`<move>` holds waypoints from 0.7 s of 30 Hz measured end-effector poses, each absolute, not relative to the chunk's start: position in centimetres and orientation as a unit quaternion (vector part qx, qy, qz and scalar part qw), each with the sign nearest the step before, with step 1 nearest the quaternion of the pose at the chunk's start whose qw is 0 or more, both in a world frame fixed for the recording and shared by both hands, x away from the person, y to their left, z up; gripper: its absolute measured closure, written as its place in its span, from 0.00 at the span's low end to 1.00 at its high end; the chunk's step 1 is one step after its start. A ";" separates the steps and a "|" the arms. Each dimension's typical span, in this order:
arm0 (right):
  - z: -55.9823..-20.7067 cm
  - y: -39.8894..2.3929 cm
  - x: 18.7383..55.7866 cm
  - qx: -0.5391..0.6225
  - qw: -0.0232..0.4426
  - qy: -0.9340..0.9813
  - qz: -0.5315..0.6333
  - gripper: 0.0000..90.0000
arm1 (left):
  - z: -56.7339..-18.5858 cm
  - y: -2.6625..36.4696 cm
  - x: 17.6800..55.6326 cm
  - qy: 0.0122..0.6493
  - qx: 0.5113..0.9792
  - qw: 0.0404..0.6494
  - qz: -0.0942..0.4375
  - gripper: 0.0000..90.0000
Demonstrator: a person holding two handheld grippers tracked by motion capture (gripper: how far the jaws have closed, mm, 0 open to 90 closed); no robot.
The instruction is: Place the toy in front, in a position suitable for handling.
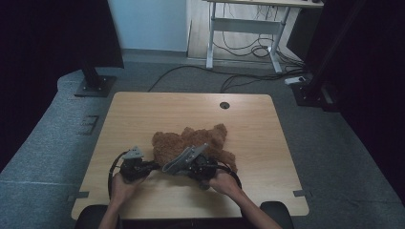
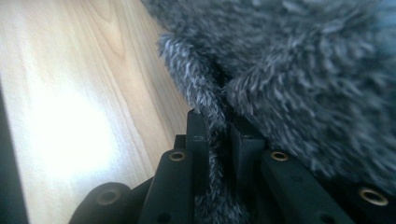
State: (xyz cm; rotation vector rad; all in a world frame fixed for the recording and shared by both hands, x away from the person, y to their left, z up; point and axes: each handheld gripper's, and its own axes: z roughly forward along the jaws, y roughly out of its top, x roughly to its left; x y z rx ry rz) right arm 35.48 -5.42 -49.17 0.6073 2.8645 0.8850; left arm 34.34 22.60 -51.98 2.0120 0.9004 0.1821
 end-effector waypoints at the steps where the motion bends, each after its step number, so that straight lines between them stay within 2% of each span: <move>1: -48.9 -5.3 35.4 0.197 0.042 0.935 0.292 0.88 | -52.0 22.6 34.3 0.364 0.813 0.448 0.074 0.90; 10: -44.8 -6.2 35.5 0.190 0.057 0.925 0.324 0.88 | -52.1 22.5 34.3 0.360 0.816 0.444 0.083 0.89; 21: -39.4 -9.9 36.8 0.222 0.097 0.906 0.346 0.88 | -52.1 22.5 34.3 0.360 0.817 0.442 0.087 0.89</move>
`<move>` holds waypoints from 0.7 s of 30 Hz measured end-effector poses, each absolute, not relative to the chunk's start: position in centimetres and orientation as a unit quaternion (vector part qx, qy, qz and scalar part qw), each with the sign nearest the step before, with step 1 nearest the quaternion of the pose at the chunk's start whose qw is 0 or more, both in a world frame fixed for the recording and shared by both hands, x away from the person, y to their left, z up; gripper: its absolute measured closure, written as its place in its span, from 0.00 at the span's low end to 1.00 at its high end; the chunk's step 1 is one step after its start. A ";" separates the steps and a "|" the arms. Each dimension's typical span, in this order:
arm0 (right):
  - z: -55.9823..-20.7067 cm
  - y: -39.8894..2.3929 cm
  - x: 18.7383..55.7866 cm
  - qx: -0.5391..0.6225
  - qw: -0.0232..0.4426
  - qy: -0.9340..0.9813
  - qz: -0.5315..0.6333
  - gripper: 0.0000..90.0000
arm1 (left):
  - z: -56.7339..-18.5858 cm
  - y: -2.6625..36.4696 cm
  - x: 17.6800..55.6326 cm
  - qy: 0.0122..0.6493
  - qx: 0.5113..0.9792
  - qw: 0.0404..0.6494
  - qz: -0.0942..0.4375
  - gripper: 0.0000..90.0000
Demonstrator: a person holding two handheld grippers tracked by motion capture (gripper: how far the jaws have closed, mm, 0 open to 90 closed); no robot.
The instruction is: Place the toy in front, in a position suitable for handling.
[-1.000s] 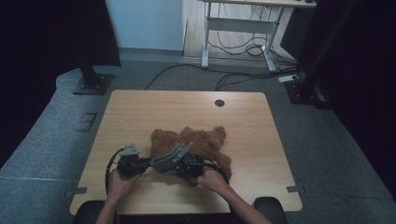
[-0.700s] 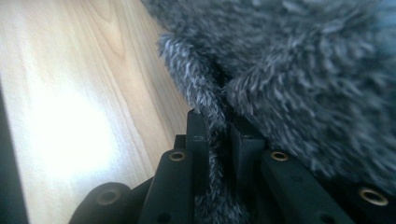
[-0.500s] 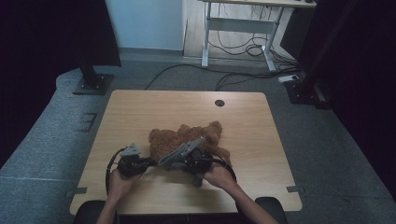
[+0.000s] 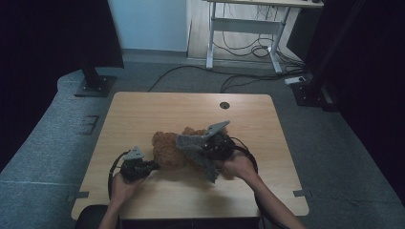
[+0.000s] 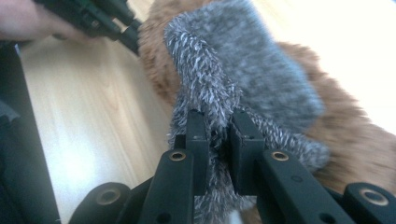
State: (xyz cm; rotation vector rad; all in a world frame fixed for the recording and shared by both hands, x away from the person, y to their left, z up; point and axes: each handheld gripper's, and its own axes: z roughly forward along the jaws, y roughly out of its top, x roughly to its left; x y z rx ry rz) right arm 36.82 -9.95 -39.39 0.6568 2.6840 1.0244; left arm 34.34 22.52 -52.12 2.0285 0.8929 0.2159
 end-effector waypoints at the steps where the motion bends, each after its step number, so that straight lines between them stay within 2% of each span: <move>1: -39.0 -10.3 36.9 0.225 0.099 0.905 0.346 0.88 | -52.1 22.5 34.3 0.359 0.817 0.442 0.087 0.89; 14: -36.0 -14.5 38.0 0.269 0.136 0.888 0.346 0.88 | -52.1 22.6 34.3 0.357 0.820 0.437 0.093 0.86; 21: -34.8 -17.5 38.9 0.298 0.163 0.877 0.340 0.88 | -52.0 22.7 34.2 0.354 0.825 0.429 0.104 0.78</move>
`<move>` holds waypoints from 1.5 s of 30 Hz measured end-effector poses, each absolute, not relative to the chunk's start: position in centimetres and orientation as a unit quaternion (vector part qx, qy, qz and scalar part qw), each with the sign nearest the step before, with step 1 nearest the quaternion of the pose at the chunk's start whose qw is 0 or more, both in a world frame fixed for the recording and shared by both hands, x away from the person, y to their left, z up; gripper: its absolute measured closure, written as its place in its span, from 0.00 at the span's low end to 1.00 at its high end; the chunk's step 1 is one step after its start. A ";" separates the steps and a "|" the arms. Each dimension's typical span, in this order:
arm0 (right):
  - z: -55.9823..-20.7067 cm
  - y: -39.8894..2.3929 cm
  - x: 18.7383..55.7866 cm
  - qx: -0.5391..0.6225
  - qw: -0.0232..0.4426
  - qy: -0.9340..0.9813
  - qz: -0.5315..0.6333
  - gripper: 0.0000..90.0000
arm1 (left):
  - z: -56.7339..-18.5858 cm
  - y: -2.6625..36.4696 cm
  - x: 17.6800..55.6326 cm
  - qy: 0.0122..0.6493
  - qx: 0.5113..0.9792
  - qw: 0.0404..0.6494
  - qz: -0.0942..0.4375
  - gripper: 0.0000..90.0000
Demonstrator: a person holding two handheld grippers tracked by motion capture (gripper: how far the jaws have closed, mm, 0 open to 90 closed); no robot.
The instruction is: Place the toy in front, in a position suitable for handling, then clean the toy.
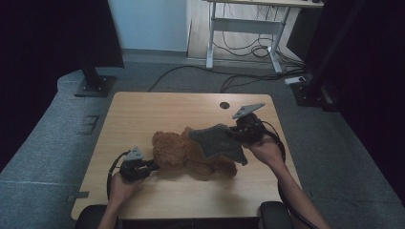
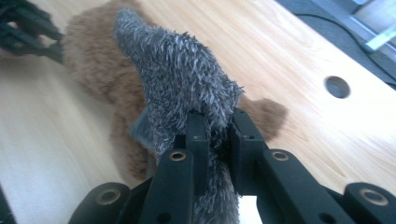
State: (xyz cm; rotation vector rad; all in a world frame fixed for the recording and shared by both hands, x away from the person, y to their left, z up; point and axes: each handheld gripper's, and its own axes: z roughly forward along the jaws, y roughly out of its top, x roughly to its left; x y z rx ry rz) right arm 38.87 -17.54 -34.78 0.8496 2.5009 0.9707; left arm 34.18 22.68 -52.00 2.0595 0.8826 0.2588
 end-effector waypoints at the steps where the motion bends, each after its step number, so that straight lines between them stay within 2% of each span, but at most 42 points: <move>1: -34.7 -17.9 39.0 0.304 0.166 0.874 0.340 0.88 | -52.0 22.7 34.2 0.353 0.826 0.427 0.104 0.74; 10: -34.0 -21.7 39.8 0.349 0.194 0.856 0.327 0.88 | -51.7 23.2 33.9 0.349 0.833 0.408 0.134 0.45; 17: -34.2 -24.9 40.3 0.385 0.215 0.843 0.309 0.88 | -51.7 23.7 33.8 0.347 0.840 0.395 0.136 0.28; 22: -35.6 -26.7 40.8 0.414 0.221 0.835 0.287 0.88 | -51.8 24.5 33.8 0.354 0.844 0.379 0.137 0.17; 30: -39.8 -27.7 41.6 0.442 0.210 0.829 0.271 0.88 | -52.2 25.8 33.9 0.372 0.844 0.363 0.130 0.15; 45: -49.2 -24.6 41.8 0.444 0.135 0.840 0.279 0.87 | -53.5 26.7 34.5 0.396 0.851 0.320 0.125 0.15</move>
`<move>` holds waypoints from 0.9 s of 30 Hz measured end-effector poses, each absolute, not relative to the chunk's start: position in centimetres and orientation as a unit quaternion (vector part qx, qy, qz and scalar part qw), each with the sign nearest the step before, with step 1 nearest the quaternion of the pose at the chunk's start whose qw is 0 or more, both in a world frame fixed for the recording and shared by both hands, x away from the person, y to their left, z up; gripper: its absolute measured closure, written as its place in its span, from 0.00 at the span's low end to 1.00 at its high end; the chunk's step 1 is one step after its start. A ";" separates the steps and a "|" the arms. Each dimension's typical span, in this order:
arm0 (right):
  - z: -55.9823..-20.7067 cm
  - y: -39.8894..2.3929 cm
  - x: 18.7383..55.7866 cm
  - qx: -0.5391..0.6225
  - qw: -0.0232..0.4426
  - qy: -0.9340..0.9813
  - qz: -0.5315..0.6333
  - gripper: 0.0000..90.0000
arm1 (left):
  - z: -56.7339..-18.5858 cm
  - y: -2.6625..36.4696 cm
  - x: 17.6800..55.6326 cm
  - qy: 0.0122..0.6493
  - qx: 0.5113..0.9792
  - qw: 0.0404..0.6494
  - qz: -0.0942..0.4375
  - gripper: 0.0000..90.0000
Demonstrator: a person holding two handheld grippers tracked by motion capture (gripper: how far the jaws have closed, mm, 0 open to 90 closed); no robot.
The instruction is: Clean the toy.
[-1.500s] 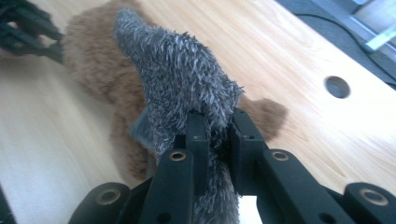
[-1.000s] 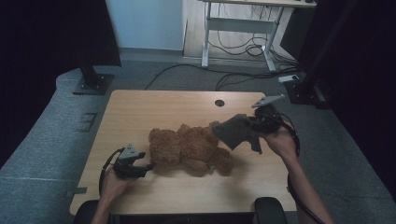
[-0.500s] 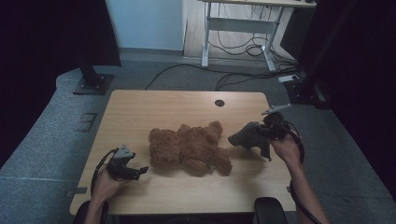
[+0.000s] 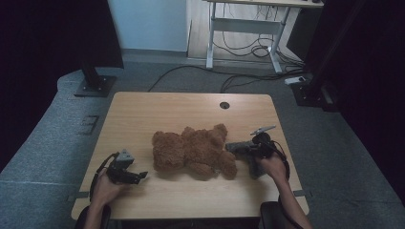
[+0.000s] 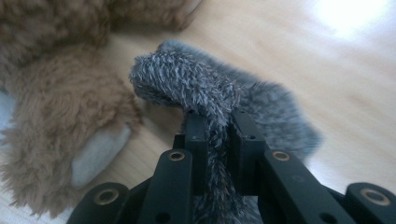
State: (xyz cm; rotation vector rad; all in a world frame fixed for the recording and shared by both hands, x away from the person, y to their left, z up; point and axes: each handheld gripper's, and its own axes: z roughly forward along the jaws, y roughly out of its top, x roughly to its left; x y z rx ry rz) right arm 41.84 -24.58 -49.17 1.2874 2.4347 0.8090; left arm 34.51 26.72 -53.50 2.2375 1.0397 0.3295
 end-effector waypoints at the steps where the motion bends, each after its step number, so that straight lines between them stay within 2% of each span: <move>1: -49.7 -24.5 41.8 0.445 0.130 0.841 0.280 0.87 | -53.6 26.7 34.6 0.396 0.852 0.319 0.124 0.15; 5: -51.5 -24.1 41.4 0.446 0.110 0.840 0.287 0.81 | -53.9 26.8 34.7 0.398 0.854 0.312 0.124 0.15; 6: -51.7 -24.1 41.3 0.446 0.106 0.840 0.289 0.76 | -53.9 26.8 34.7 0.399 0.853 0.313 0.124 0.15; 10: -51.4 -24.5 40.9 0.454 0.113 0.833 0.296 0.42 | -54.1 26.8 34.5 0.395 0.852 0.318 0.131 0.15; 15: -50.2 -25.7 39.8 0.462 0.140 0.820 0.306 0.20 | -54.4 26.7 34.5 0.387 0.853 0.322 0.141 0.12; 21: -49.8 -27.6 37.7 0.470 0.161 0.812 0.309 0.15 | -54.8 26.5 34.5 0.378 0.854 0.328 0.140 0.03; 27: -51.2 -29.6 35.7 0.486 0.182 0.799 0.303 0.15 | -54.8 26.5 34.5 0.377 0.855 0.328 0.139 0.02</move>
